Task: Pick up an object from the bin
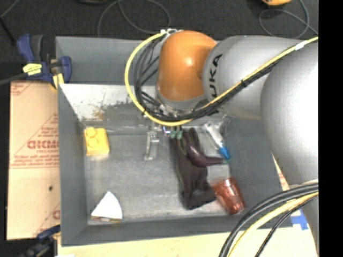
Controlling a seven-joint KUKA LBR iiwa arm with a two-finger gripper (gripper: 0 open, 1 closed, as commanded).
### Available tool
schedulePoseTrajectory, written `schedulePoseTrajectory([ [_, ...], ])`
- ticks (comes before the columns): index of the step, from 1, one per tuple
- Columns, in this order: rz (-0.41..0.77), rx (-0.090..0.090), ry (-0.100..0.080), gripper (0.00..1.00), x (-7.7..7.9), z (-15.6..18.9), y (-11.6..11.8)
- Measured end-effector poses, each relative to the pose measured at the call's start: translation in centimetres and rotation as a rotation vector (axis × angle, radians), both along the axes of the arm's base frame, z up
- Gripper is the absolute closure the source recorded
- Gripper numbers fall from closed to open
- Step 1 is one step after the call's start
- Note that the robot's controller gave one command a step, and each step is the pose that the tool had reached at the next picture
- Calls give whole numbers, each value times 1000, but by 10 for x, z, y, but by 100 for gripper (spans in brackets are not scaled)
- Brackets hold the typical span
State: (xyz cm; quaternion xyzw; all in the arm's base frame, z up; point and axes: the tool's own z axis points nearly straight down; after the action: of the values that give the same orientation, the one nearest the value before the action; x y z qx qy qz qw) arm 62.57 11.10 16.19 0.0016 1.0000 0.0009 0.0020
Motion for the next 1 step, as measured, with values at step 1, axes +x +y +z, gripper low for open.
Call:
schedulePoseTrajectory([
  [1, 0, 0, 0, 0, 0, 0, 0],
])
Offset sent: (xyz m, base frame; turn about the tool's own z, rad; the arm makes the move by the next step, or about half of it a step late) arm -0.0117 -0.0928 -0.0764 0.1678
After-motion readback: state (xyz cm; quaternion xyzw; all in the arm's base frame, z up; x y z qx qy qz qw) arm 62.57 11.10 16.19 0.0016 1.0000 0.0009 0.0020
